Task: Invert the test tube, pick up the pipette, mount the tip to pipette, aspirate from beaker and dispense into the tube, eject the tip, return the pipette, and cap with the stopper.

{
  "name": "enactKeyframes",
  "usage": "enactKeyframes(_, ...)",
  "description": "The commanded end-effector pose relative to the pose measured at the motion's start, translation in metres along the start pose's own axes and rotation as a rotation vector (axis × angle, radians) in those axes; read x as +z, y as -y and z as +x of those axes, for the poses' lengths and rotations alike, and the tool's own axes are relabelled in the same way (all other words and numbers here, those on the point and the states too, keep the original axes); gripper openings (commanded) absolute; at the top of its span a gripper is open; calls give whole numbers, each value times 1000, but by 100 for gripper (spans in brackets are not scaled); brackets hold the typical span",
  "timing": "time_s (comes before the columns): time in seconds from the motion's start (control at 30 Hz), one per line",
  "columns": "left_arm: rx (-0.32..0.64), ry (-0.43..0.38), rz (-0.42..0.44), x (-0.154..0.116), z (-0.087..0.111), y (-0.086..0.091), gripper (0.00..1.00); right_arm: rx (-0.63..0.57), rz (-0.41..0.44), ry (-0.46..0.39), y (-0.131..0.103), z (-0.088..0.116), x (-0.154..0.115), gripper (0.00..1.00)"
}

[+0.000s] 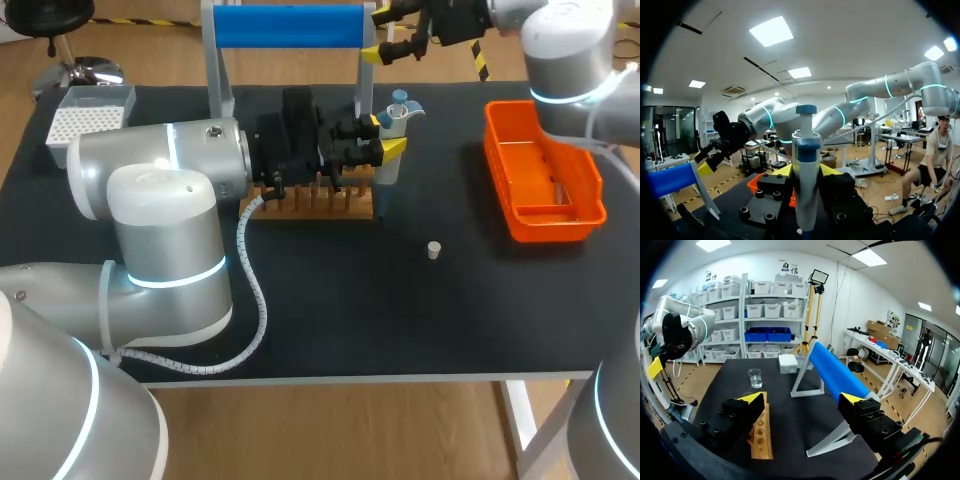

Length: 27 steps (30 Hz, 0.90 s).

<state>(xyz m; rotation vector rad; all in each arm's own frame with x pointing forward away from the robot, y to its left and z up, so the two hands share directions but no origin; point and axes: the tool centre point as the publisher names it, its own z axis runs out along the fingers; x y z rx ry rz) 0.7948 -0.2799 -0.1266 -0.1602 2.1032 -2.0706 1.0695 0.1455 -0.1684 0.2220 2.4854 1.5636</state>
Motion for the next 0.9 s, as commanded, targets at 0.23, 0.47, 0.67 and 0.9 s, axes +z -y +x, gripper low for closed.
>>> enactKeyframes(0.23, 1, 5, 4, 2, 1, -1, 0, 6, 20, -4, -3, -10, 24, 100)
enactKeyframes(0.47, 1, 5, 4, 2, 1, -1, 0, 4, 25, 1, -5, -12, 26, 100)
enactKeyframes(0.67, 1, 5, 4, 2, 1, -1, 0, 1, 21, 4, -6, -12, 25, 100)
enactKeyframes(0.9, 1, 5, 4, 2, 1, -1, 0, 1, 21, 4, -6, -12, 25, 100)
